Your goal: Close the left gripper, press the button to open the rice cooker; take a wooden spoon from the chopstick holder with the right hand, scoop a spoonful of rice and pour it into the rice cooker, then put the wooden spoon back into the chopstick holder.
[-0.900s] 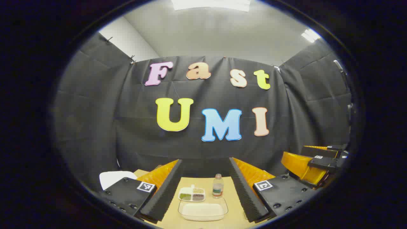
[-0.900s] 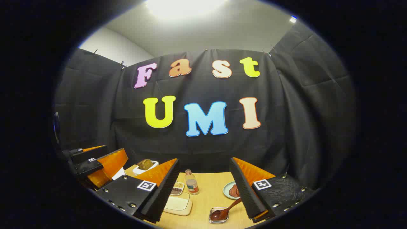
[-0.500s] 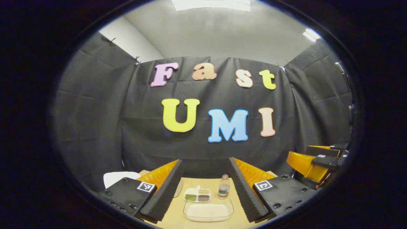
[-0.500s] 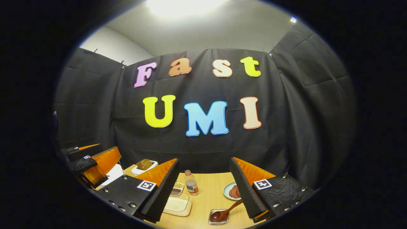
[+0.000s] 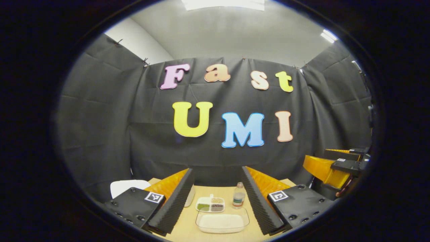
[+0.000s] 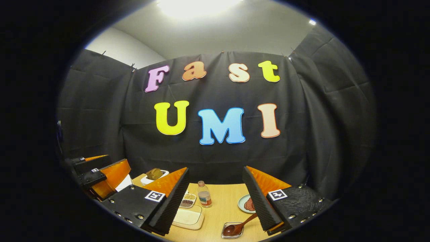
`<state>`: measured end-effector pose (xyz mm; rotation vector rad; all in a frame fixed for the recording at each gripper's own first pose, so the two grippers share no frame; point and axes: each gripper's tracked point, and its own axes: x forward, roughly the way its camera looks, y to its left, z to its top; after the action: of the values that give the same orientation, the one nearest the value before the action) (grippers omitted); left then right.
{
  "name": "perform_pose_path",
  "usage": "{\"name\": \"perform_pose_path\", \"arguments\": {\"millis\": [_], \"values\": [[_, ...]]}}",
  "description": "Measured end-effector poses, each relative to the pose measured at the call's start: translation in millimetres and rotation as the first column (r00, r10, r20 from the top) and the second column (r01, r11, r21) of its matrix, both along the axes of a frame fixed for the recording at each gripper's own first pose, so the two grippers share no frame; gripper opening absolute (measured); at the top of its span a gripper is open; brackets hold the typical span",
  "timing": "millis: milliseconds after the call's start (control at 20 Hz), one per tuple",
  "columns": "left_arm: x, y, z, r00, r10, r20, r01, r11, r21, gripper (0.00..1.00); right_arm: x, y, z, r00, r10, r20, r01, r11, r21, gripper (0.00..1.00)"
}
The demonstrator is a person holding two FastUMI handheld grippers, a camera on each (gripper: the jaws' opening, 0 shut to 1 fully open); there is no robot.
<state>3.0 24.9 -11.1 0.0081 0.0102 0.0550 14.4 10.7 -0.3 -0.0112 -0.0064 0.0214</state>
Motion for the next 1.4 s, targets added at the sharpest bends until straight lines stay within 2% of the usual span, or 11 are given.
{"name": "perform_pose_path", "arguments": {"millis": [200, 250, 300, 700, 750, 800, 1050, 1250, 1300, 1400], "values": [[-1, 4, -11, 1.000, -0.003, -0.028, 0.003, 1.000, 0.008, 0.95, -4, 2, -5, 1.000, -0.003, -0.001, 0.003, 1.000, -0.012, 0.96], [-1, 6, -12, 1.000, -0.001, -0.028, 0.002, 1.000, 0.015, 1.00, -3, 2, -7, 1.000, -0.007, -0.001, 0.007, 1.000, -0.019, 0.96], [0, 8, -12, 1.000, 0.001, -0.025, 0.000, 1.000, 0.018, 0.98, -2, 3, -11, 1.000, -0.006, -0.010, 0.005, 1.000, -0.023, 0.96], [-3, 20, -17, 0.998, 0.039, -0.042, -0.040, 0.999, -0.013, 0.98, 6, 21, -12, 0.999, 0.026, -0.022, -0.026, 0.999, -0.018, 0.96], [-3, 25, -20, 0.998, 0.047, -0.053, -0.047, 0.999, -0.012, 0.99, 6, 24, -13, 0.999, 0.032, -0.025, -0.033, 0.999, -0.020, 0.96], [-5, 39, -26, 0.996, 0.058, -0.064, -0.059, 0.998, -0.009, 0.95, 7, 28, -15, 0.999, 0.038, -0.030, -0.039, 0.999, -0.024, 0.95], [-7, 83, -49, 0.989, 0.096, -0.108, -0.097, 0.995, -0.005, 0.98, 9, 42, -39, 0.993, 0.071, -0.090, -0.075, 0.996, -0.043, 0.96], [-7, 128, -93, 0.966, 0.111, -0.232, -0.123, 0.992, -0.041, 0.70, 5, 43, -45, 0.992, 0.071, -0.106, -0.076, 0.996, -0.047, 0.96], [-7, 145, -109, 0.953, 0.119, -0.278, -0.135, 0.990, -0.040, 0.47, 5, 42, -45, 0.992, 0.067, -0.104, -0.072, 0.996, -0.048, 0.96], [-11, 179, -136, 0.921, 0.156, -0.357, -0.183, 0.982, -0.044, 0.22, 2, 39, -51, 0.992, 0.060, -0.114, -0.067, 0.996, -0.058, 0.96]]}}
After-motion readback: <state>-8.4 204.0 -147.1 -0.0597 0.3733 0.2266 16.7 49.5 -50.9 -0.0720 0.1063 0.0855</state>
